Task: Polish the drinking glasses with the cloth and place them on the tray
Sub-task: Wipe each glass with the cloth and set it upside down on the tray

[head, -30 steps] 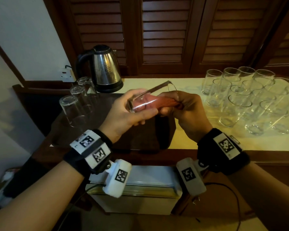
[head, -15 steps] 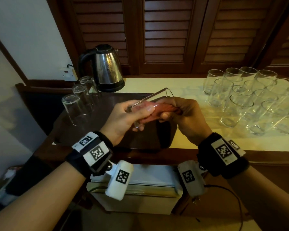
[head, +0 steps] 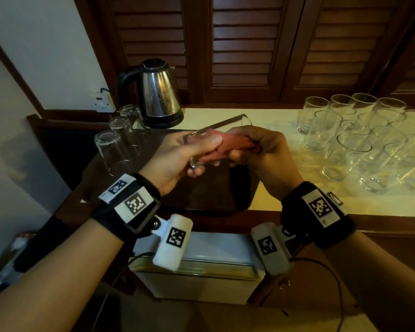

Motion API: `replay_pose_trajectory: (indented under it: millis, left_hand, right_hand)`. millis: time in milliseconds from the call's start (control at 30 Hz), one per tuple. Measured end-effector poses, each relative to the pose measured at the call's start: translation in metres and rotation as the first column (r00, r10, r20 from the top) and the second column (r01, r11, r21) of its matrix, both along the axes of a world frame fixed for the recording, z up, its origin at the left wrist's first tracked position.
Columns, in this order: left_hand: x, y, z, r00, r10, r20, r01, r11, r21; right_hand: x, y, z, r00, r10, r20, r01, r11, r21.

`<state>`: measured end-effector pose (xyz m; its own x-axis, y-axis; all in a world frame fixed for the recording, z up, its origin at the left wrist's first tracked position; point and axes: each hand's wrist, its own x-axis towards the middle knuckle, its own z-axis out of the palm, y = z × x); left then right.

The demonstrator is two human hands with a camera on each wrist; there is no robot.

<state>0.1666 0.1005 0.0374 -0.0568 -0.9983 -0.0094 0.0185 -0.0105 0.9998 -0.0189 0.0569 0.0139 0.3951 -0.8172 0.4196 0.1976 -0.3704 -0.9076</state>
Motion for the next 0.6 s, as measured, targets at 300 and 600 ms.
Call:
replay_pose_trajectory:
  millis: [300,600]
  left_hand:
    - [0.01,0.005,-0.004,0.901,0.156,0.404,-0.031,0.954,-0.299]
    - [0.016,0.014,0.003,0.979,0.118,0.164,-0.084,0.976,-0.2]
  right_hand:
    - [0.004,0.003,-0.003,0.99,0.026,0.138,-0.056,0.974,0.219]
    - [0.017,0.014,-0.009,0.999,-0.03,0.039,0.026,0.995,0.099]
